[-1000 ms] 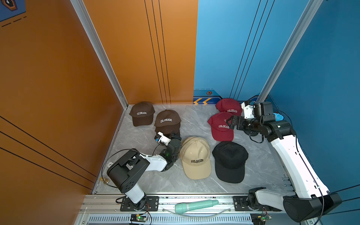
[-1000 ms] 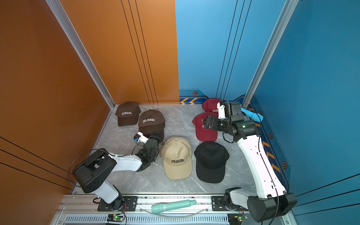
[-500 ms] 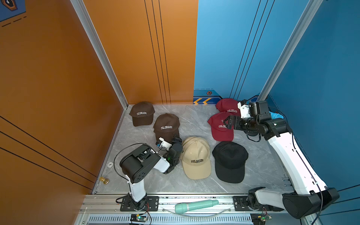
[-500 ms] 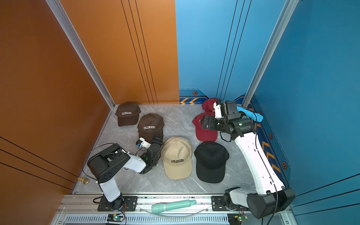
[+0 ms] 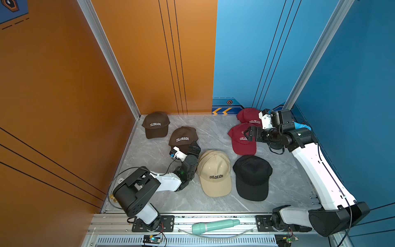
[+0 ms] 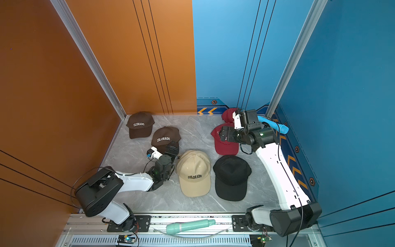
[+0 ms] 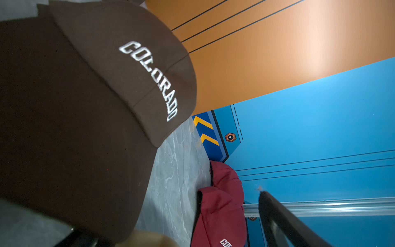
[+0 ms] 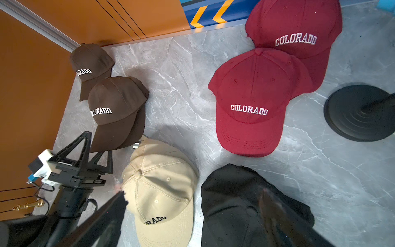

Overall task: Stack the baseball caps by color
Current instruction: Place the baseball cap on the baseball cap.

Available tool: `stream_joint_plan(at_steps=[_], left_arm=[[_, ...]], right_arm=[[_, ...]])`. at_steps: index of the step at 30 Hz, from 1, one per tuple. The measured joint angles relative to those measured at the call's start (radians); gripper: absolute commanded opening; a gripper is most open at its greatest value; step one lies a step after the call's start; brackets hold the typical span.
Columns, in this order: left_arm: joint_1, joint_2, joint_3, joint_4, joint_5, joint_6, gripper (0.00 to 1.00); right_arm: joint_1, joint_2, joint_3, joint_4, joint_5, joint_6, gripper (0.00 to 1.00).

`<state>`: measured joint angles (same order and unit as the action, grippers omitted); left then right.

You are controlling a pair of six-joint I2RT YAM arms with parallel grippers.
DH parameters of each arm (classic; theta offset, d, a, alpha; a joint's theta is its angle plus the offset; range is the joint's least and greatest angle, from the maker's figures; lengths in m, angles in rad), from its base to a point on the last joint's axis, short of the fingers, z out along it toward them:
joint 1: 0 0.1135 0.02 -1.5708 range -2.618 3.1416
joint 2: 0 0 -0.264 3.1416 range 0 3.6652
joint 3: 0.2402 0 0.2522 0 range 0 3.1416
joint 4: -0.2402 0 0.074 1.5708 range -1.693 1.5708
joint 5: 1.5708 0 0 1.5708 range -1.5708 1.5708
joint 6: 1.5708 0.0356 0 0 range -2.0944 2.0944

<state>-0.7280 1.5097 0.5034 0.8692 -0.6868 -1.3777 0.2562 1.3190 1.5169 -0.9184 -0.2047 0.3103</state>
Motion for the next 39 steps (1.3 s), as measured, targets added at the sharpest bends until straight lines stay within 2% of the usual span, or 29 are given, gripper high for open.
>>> stream_joint_plan(at_steps=[4, 8, 14, 19, 25, 34, 39], left_arm=[[0.019, -0.164, 0.012, -0.167, 0.026, 0.040, 0.98], [0.038, -0.272, 0.025, -0.273, 0.058, 0.076, 0.98], [0.095, -0.331, 0.027, -0.393, 0.134, 0.099, 0.98], [0.113, -0.269, 0.029, -0.433, 0.230, 0.086, 0.98], [0.107, -0.124, 0.079, -0.437, 0.351, 0.067, 0.98], [0.097, 0.068, 0.195, -0.355, 0.431, 0.051, 0.98], [0.096, 0.129, 0.254, -0.317, 0.478, 0.045, 0.98]], right_arm=[[0.000, 0.010, 0.000, 0.021, -0.003, 0.000, 1.00], [0.000, 0.025, 0.000, 0.049, -0.010, 0.003, 1.00], [0.006, 0.036, -0.006, 0.098, -0.027, 0.012, 1.00], [0.021, 0.043, -0.006, 0.120, -0.026, 0.027, 1.00], [0.033, 0.045, -0.006, 0.118, -0.026, 0.030, 1.00], [0.034, 0.043, -0.006, 0.090, -0.026, 0.027, 1.00], [0.023, 0.012, -0.027, 0.082, -0.026, 0.026, 1.00]])
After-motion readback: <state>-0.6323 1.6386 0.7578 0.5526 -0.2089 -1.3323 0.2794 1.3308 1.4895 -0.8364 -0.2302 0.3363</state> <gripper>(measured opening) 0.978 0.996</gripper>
